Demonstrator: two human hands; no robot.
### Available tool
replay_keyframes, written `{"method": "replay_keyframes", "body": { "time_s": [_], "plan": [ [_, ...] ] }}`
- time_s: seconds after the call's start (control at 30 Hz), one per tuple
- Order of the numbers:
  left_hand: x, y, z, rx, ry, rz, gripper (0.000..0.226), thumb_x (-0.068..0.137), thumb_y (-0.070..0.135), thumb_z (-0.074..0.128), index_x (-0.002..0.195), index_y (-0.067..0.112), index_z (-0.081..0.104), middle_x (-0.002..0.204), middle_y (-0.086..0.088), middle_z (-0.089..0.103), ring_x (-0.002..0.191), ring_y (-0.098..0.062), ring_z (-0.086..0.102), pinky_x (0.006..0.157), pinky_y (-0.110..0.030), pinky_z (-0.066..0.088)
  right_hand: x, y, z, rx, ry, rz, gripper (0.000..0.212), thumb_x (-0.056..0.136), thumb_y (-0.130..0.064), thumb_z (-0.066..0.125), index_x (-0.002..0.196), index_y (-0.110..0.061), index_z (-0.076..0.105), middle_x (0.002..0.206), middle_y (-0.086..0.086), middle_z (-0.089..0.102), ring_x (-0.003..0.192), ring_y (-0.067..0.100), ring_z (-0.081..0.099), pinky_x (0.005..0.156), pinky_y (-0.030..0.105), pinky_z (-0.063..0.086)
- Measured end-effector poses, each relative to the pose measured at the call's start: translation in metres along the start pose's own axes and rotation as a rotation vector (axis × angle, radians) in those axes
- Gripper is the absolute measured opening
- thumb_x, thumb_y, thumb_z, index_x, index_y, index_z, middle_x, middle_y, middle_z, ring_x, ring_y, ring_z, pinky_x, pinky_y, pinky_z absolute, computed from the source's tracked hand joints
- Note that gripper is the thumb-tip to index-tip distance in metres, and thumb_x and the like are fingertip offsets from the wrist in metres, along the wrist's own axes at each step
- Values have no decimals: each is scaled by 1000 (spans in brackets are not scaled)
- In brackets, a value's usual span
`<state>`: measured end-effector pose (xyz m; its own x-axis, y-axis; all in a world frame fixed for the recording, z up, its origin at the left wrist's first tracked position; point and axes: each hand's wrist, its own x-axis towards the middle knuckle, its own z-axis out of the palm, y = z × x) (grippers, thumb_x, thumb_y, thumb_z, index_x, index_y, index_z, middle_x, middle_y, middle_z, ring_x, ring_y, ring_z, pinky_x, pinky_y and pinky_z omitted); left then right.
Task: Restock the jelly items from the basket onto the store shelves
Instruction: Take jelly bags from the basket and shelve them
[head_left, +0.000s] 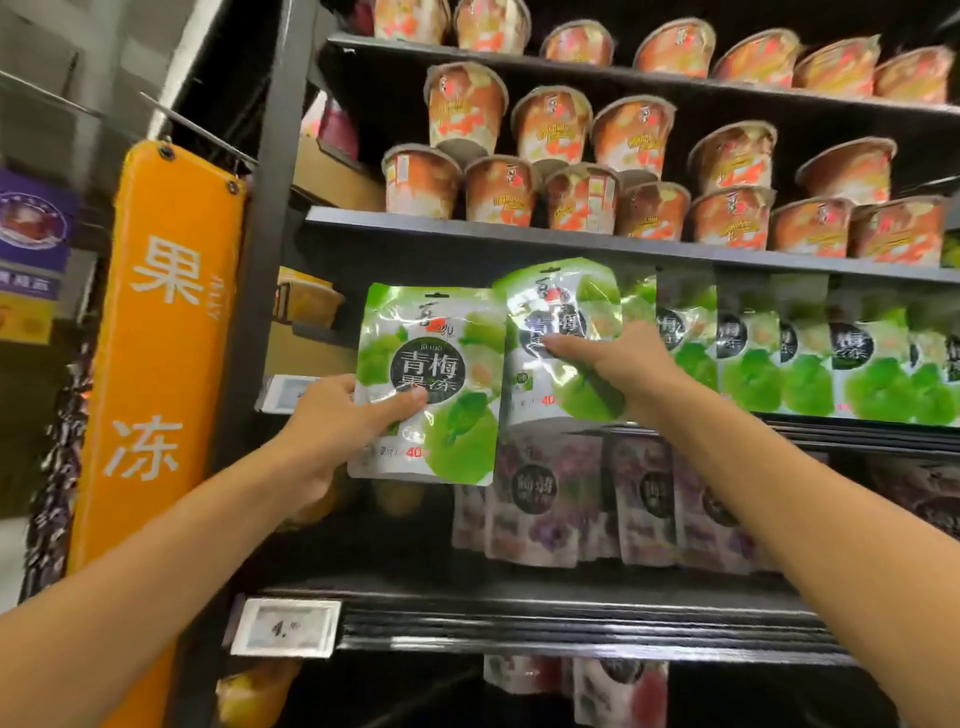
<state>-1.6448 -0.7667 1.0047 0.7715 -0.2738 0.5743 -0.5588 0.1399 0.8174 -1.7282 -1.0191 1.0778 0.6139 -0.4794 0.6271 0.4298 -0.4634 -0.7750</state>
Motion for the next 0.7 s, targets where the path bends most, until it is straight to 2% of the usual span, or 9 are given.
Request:
{"method": "replay_keyframes", "body": {
  "time_s": [0.1, 0.17, 0.23, 0.27, 0.37, 0.47, 0.57, 0.63, 0.7],
  "plan": [
    [7, 2, -5, -47, -5, -34, 34, 77, 32, 78, 103, 12, 71, 91, -1, 78, 82, -17, 75, 74, -33, 55, 25, -7, 15, 43, -3, 62, 76, 60, -29, 94, 117, 3, 56, 87, 10, 67, 59, 16, 62, 42, 20, 47],
    [9, 0, -8, -68, -22, -69, 36, 77, 33, 78, 104, 10, 71, 92, -3, 78, 83, -19, 75, 77, -35, 56, 38, -10, 23, 55, -2, 63, 83, 59, -27, 94, 124, 3, 52, 99, 14, 68, 69, 21, 66, 47, 25, 53],
    [12, -4, -9, -70, -37, -88, 38, 77, 35, 78, 104, 10, 71, 92, -3, 78, 85, -20, 75, 82, -38, 56, 46, -11, 33, 51, 45, 35, 82, 59, -28, 95, 122, 4, 53, 105, 17, 68, 80, 27, 70, 60, 38, 61],
    [13, -5, -10, -73, -42, -90, 38, 77, 35, 77, 105, 10, 71, 93, -4, 78, 86, -20, 75, 85, -40, 56, 49, -10, 38, 26, 77, 5, 75, 59, -30, 94, 114, 3, 56, 103, 17, 69, 81, 28, 70, 65, 43, 62],
    [18, -7, -11, -96, -54, -85, 37, 77, 34, 77, 105, 10, 70, 93, -4, 78, 87, -21, 75, 89, -41, 55, 50, -6, 50, -100, 132, -73, 52, 63, -37, 91, 86, -5, 57, 90, 15, 69, 74, 25, 68, 64, 41, 60],
    [24, -8, -10, -93, -41, -63, 35, 77, 33, 77, 103, 11, 71, 91, -3, 78, 86, -20, 75, 85, -40, 56, 49, 5, 56, -153, 152, -105, 53, 66, -42, 89, 84, -2, 60, 92, 19, 71, 82, 30, 69, 70, 45, 60],
    [28, -9, -8, -72, -40, -38, 34, 76, 35, 78, 101, 12, 73, 91, -2, 78, 86, -20, 75, 85, -40, 56, 44, 12, 52, -185, 135, -103, 52, 67, -47, 85, 77, -8, 52, 74, 6, 66, 62, 15, 64, 46, 24, 49],
    [29, -11, -6, -59, -40, -24, 33, 75, 36, 79, 99, 14, 73, 90, -1, 78, 84, -19, 75, 82, -39, 56, 39, 14, 46, -221, 80, -91, 51, 71, -41, 84, 87, -6, 51, 76, 5, 66, 57, 8, 64, 43, 24, 45],
    [30, -12, -3, -59, -27, -2, 31, 73, 36, 79, 95, 16, 73, 86, 1, 78, 80, -17, 75, 73, -35, 56, 32, 13, 38, -308, 68, -109, 55, 76, -28, 83, 107, 7, 54, 81, 2, 62, 56, -1, 66, 48, 27, 49]
  ]
}}
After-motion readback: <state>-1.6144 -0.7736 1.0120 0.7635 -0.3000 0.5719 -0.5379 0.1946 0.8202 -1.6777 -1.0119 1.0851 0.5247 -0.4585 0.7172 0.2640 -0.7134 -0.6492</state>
